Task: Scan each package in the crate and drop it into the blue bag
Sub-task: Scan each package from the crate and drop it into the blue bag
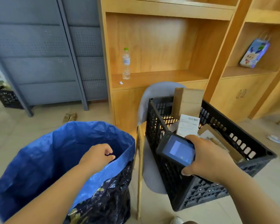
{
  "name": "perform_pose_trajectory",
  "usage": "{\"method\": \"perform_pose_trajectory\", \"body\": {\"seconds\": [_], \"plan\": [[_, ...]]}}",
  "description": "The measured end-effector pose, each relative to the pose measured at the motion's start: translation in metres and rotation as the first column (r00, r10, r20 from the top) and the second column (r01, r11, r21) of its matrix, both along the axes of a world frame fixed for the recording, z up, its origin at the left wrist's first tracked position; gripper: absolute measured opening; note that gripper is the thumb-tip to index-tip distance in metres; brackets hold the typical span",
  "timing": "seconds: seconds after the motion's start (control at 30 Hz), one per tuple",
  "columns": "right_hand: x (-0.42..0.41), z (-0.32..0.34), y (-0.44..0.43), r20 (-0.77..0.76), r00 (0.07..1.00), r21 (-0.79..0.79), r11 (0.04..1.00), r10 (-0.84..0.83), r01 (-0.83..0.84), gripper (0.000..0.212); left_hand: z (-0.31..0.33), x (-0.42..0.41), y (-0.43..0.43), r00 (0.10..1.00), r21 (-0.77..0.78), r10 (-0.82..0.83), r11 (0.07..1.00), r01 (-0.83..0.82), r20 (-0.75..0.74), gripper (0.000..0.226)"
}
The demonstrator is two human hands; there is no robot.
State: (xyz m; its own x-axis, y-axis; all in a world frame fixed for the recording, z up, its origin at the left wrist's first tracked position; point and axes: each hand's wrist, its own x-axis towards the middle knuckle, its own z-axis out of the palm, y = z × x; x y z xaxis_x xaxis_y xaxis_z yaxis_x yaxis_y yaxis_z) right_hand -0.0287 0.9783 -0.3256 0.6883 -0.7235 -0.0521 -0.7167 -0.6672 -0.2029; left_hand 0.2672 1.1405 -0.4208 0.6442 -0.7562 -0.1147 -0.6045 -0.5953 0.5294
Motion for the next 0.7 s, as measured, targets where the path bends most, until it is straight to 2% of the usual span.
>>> {"method": "perform_pose_trajectory", "body": {"seconds": [0.17,0.3,0.47,0.53,0.6,0.7], "plan": [[-0.036,0.011,-0.027,0.012,0.992,-0.021,0.992,-0.125,0.126,0.088,0.022,-0.037,-0.065,0.974,-0.062,-0.227,0.972,0.227,0.003,0.009],[-0.065,0.016,-0.053,0.017,0.972,-0.041,0.972,-0.233,0.233,0.097,0.039,-0.064,-0.129,0.924,-0.117,-0.383,0.917,0.382,0.019,0.008],[-0.095,0.019,-0.095,0.058,0.949,-0.030,0.949,-0.311,0.313,0.098,0.044,-0.099,-0.211,0.870,-0.083,-0.471,0.870,0.485,0.149,0.011],[-0.104,0.018,-0.112,0.056,0.941,-0.032,0.942,-0.332,0.335,0.098,0.040,-0.110,-0.244,0.856,-0.048,-0.495,0.861,0.506,0.147,0.012],[-0.113,0.015,-0.131,0.057,0.934,-0.036,0.934,-0.353,0.356,0.091,0.033,-0.120,-0.278,0.846,-0.027,-0.516,0.852,0.524,0.131,0.019],[-0.123,0.008,-0.157,0.054,0.921,-0.019,0.921,-0.387,0.388,0.080,0.017,-0.129,-0.322,0.852,0.022,-0.511,0.859,0.512,0.113,0.051]]}}
